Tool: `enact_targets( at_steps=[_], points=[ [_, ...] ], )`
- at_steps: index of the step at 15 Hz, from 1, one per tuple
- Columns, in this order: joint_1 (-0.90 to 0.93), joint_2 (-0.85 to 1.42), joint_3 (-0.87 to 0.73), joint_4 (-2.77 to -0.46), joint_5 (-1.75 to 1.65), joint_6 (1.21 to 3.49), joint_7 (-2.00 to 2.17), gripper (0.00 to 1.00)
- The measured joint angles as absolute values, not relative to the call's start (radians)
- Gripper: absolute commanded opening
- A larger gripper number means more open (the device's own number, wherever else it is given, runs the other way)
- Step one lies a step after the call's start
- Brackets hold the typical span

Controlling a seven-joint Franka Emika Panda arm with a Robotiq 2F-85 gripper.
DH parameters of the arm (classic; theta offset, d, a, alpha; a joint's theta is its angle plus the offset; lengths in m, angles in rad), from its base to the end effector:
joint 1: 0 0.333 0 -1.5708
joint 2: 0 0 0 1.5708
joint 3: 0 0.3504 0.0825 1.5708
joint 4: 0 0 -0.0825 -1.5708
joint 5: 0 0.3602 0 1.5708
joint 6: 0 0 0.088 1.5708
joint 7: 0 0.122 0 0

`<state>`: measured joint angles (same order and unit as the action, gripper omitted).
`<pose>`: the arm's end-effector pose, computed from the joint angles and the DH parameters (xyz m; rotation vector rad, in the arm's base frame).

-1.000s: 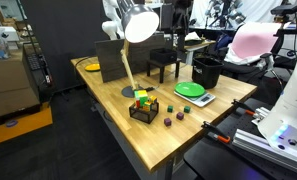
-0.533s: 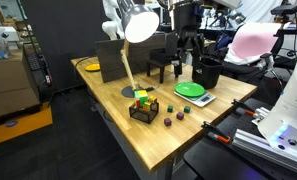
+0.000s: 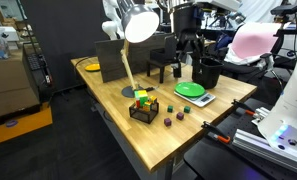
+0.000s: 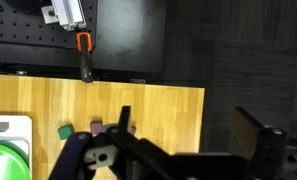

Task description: Put one rubik's cube on the table

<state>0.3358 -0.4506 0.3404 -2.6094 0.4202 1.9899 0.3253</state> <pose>0.2454 0.2377 0.4106 -2.9985 -0.1471 0.3858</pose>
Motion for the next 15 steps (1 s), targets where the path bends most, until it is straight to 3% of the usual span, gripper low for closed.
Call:
enact_targets(
  at_steps=[7,15],
  points=[
    [0.339,-0.441,0.385,-2.614,0.419,2.023,0.338,1.0],
    [0.367,-0.25,0.432,-2.646,0.42,2.199,0.34,1.0]
  ],
)
